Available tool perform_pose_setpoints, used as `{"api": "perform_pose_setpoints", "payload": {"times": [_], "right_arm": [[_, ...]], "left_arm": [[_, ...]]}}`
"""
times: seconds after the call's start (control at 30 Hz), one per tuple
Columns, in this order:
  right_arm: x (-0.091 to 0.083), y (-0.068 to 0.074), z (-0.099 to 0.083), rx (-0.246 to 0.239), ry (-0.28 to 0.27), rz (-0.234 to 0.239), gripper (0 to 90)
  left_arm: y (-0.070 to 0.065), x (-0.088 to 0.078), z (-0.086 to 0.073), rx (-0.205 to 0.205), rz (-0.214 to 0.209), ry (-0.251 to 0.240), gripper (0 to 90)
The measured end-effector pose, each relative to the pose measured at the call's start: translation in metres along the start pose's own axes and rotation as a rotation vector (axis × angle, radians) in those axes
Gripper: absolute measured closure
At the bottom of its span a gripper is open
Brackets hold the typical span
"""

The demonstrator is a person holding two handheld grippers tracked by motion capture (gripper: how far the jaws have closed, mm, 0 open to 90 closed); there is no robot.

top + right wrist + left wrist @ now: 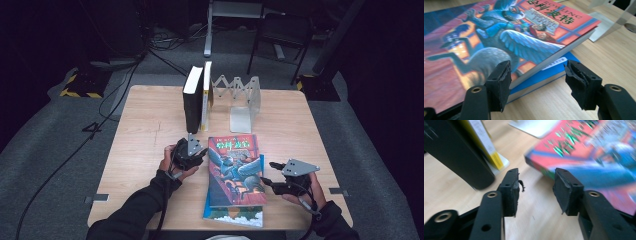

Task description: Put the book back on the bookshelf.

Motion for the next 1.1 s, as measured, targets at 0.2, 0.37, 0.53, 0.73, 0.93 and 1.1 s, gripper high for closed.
{"api": "perform_pose_setpoints", "payload": {"times": [0.2,0.37,0.53,0.73,0.93,1.1], "right_arm": [[-0.005,0.016,0.000,-0.011,0.000,0.089,34.6],[-0.004,0.024,-0.001,0.001,0.021,0.124,33.5],[-0.003,0.035,-0.005,0.056,0.054,0.212,29.1],[0.001,0.034,-0.007,0.119,0.093,0.258,21.6],[0.008,0.033,-0.008,0.149,0.126,0.286,15.3],[0.010,0.033,-0.008,0.163,0.144,0.299,14.1]], "left_arm": [[-0.011,-0.014,-0.020,0.068,-0.096,0.045,47.0],[-0.023,-0.020,-0.038,0.101,-0.168,0.103,43.5],[-0.037,-0.027,-0.055,0.093,-0.272,0.130,32.9],[-0.044,-0.034,-0.065,0.102,-0.298,0.153,28.8],[-0.051,-0.038,-0.077,0.086,-0.317,0.179,27.6],[-0.052,-0.040,-0.080,0.079,-0.293,0.187,25.1]]}}
Point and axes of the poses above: each handheld gripper's, and its own axes: x roughly forward along the jaws, z roughly out of its top, y roughly to its left, the point moved 9 cm from there along x, roughly forward along the jaws, and after that the axes turned 6 degrees about -z, right-handed, at the moved point
